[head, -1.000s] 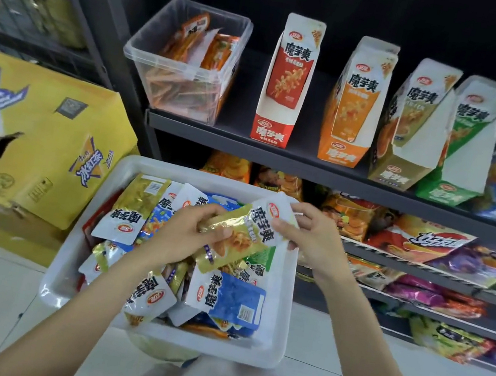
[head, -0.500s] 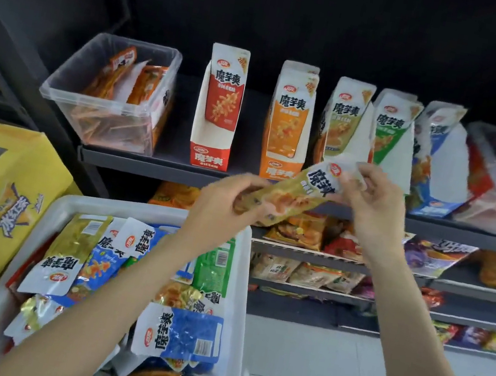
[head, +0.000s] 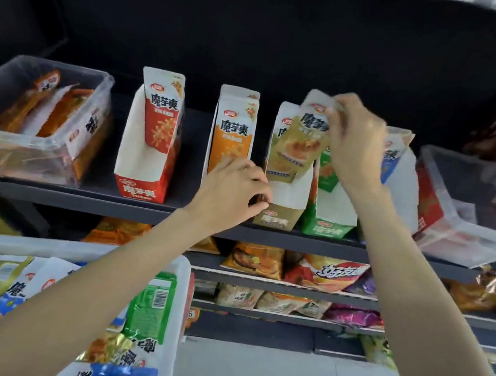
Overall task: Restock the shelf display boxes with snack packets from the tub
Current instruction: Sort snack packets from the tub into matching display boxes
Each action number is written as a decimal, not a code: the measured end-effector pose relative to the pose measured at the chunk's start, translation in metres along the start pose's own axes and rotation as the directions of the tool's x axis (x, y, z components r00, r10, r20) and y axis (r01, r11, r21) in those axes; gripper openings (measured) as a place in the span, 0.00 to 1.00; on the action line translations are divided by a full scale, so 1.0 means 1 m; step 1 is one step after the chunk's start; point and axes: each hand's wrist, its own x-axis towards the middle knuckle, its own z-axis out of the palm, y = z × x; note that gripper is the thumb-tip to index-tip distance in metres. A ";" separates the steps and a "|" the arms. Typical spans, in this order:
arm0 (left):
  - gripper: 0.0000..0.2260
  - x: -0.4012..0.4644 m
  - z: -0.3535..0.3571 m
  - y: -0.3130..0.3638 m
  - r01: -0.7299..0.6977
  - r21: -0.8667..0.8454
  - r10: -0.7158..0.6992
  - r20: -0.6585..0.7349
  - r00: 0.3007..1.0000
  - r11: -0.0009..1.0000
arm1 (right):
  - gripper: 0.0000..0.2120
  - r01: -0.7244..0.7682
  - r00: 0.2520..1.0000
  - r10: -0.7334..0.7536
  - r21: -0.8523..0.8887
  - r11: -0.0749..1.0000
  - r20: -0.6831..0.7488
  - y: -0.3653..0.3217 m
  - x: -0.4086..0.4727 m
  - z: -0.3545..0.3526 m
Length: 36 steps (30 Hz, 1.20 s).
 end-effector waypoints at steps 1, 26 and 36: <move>0.01 0.001 0.001 0.000 0.004 -0.006 -0.004 0.001 1.000 1.000 | 0.08 0.017 0.997 -0.013 -0.042 0.999 0.080 0.004 0.004 0.010; 0.14 -0.211 -0.051 -0.004 0.598 -0.329 -0.624 0.033 0.781 0.731 | 0.09 -0.189 0.841 -0.052 0.382 0.905 0.539 -0.131 -0.228 0.026; 0.31 -0.323 -0.072 -0.007 0.652 0.107 -0.575 0.591 0.565 0.750 | 0.32 0.294 0.122 -0.230 0.186 0.938 0.966 -0.207 -0.293 0.080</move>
